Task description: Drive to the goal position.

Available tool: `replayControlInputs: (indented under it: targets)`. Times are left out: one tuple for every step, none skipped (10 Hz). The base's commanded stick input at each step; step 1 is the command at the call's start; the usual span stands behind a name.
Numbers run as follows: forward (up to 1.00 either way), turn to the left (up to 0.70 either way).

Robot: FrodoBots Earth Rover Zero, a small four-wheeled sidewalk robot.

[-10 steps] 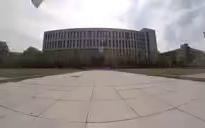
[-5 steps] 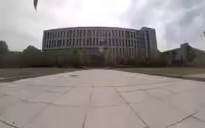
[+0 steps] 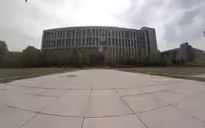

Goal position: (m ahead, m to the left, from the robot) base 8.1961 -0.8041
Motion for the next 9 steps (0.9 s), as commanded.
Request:
replayControlInputs:
  targets:
    - [0.7, 0.0]
    - [0.7, 0.0]
    - [0.7, 0.0]
    - [0.7, 0.0]
    - [0.7, 0.0]
    - [0.7, 0.0]
    - [0.7, 0.0]
    - [0.7, 0.0]
    - [0.7, 0.0]
